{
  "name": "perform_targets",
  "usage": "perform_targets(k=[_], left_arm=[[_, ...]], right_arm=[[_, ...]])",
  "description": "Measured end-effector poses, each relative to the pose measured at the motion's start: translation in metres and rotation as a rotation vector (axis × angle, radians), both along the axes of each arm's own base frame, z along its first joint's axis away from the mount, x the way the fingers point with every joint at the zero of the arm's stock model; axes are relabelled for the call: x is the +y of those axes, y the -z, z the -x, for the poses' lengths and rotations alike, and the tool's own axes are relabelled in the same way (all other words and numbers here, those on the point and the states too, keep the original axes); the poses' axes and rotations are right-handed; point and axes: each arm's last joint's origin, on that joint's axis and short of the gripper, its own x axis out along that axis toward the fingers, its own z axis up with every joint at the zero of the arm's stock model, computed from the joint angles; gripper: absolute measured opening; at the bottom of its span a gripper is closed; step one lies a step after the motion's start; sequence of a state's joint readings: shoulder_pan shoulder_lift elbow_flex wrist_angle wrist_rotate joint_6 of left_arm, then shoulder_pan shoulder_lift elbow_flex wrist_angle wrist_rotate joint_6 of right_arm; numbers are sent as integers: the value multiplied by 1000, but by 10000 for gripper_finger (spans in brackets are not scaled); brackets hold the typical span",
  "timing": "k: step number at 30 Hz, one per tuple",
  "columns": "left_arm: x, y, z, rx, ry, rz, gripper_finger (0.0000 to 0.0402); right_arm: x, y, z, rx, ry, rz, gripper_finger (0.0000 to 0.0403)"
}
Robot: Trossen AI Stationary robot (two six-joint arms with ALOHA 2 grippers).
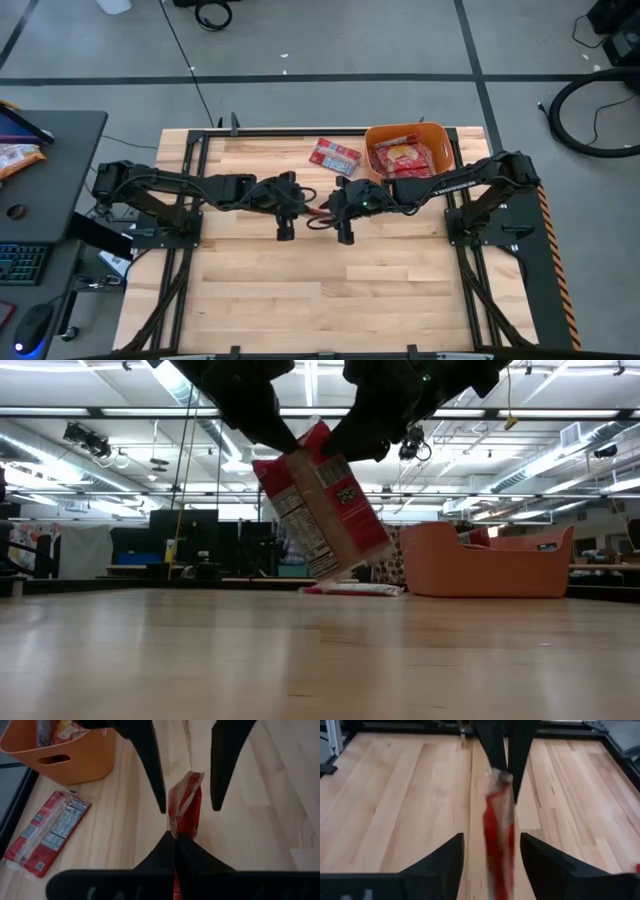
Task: Sort popcorn bags into baskets
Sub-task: Put the red popcorn bag into the orange bin
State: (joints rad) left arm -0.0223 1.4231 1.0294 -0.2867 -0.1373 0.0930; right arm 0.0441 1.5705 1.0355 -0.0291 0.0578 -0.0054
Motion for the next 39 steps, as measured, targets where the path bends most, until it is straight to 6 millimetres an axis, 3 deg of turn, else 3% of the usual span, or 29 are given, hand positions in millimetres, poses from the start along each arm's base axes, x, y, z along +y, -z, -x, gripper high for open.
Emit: perform_targets(k=[14,19,23,32,39], left_arm=[[0,-1,-1,-16,-4,-5,40],[2,-3,1,-13,-28,-2,83],[5,-11,7,-35,-60,11,104],[19,-24,18,-81,-155,43,99],[18,-22,20,-63,-171,66,99]], right_arm=[[1,3,2,47,-33,-1,23],[0,-4,4,127,-30,3,23],[-2,-25,5,222,8,78,33],[-23,-79,17,394,161,415,30],[-45,-96,41,624,339,640,31]])
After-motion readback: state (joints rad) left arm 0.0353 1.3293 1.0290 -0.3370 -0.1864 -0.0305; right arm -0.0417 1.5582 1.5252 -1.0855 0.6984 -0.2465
